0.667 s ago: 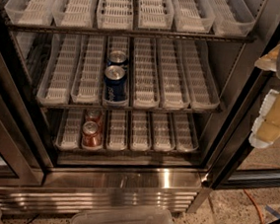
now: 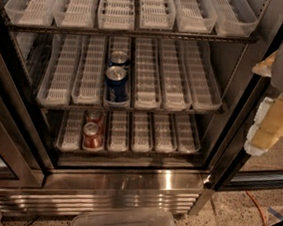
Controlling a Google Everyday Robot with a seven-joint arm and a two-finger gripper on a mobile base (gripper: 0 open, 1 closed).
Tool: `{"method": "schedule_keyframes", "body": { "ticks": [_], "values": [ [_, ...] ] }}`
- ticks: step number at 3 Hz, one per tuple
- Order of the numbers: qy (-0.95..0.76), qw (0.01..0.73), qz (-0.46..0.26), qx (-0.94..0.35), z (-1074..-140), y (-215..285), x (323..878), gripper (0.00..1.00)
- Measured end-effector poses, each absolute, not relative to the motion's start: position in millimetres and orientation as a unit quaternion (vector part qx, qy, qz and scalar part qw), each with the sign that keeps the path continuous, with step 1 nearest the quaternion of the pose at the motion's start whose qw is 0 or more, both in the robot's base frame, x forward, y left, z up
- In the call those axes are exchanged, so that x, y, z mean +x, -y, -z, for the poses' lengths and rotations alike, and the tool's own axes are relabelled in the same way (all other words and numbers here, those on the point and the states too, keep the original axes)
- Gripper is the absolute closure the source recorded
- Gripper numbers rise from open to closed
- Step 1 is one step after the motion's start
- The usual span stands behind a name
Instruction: Pick coke can from bottom shelf of fridge
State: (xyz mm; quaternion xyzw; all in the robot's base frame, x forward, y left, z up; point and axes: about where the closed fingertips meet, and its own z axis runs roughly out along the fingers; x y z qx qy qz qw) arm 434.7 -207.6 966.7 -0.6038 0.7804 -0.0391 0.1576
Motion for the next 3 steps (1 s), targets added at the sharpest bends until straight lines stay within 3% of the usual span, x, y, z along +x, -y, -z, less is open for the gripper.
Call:
{"method": "schedule_keyframes", "body": {
  "ticks": [3],
  "values": [
    [-0.783,0.250,-0.066,-0.565,-894.6,139.3,397.4,0.00]
  ]
}}
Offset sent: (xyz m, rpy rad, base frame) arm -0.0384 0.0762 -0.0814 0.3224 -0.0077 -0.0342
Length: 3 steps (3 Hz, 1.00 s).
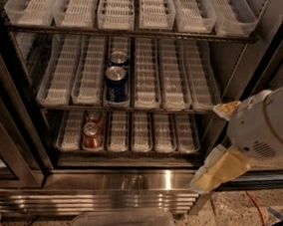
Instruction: Pick coke can from bottom shelf of fridge
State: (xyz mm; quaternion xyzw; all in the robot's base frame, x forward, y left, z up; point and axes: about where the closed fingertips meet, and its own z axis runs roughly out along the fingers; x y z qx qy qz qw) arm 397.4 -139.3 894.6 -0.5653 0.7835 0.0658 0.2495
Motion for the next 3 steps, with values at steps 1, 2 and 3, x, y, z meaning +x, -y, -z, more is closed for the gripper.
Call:
{"method": "schedule_keyframes", "body": {
  "ticks": [1,2,3],
  "values": [
    [-0.777,0.300,-0.107,-0.543,-866.9,116.4,385.8,0.00],
    [-0.779,0.326,-0.146,-0.515,-831.9,83.3,380.7,0.00],
    [-0.779,0.328,-0.150,-0.513,-828.8,79.7,381.6,0.00]
  ]
}}
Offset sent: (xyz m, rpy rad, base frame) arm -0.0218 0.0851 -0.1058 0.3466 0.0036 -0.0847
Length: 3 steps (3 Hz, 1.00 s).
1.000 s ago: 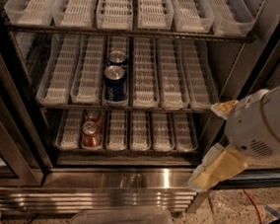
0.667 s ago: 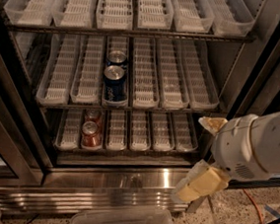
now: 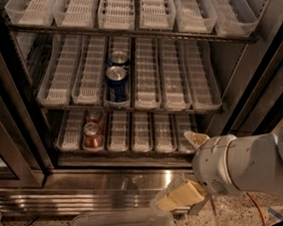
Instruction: Pick coke can from bottom shelf of fridge
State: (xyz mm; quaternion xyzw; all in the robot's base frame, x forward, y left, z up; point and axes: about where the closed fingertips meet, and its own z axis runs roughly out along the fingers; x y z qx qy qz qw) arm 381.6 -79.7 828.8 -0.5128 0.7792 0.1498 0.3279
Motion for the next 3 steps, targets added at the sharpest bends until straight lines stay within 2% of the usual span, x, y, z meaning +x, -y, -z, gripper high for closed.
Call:
{"method": "schedule_keyframes", "body": {
  "ticks": [3],
  "values": [
    [-0.779,0.426,-0.181,-0.423,-782.6,45.1,388.3,0.00]
  ]
}}
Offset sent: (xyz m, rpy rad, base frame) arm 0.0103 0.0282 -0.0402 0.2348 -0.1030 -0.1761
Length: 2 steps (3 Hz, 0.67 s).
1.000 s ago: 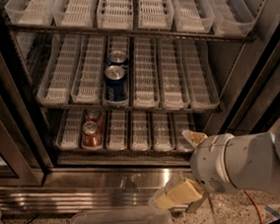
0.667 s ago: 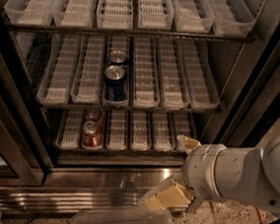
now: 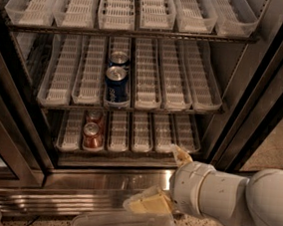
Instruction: Pick coke can from bottom shelf of fridge
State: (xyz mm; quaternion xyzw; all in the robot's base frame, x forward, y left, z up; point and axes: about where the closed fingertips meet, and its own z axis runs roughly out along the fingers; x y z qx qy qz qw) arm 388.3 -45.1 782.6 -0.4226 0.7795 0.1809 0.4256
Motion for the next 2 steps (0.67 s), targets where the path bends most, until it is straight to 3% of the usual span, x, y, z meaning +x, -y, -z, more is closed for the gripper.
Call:
{"method": "schedule_keyframes", "body": {
  "ticks": [2],
  "values": [
    [-0.781,0.493,-0.204,-0.325,-742.1,33.3,396.3,0.00]
  ]
}}
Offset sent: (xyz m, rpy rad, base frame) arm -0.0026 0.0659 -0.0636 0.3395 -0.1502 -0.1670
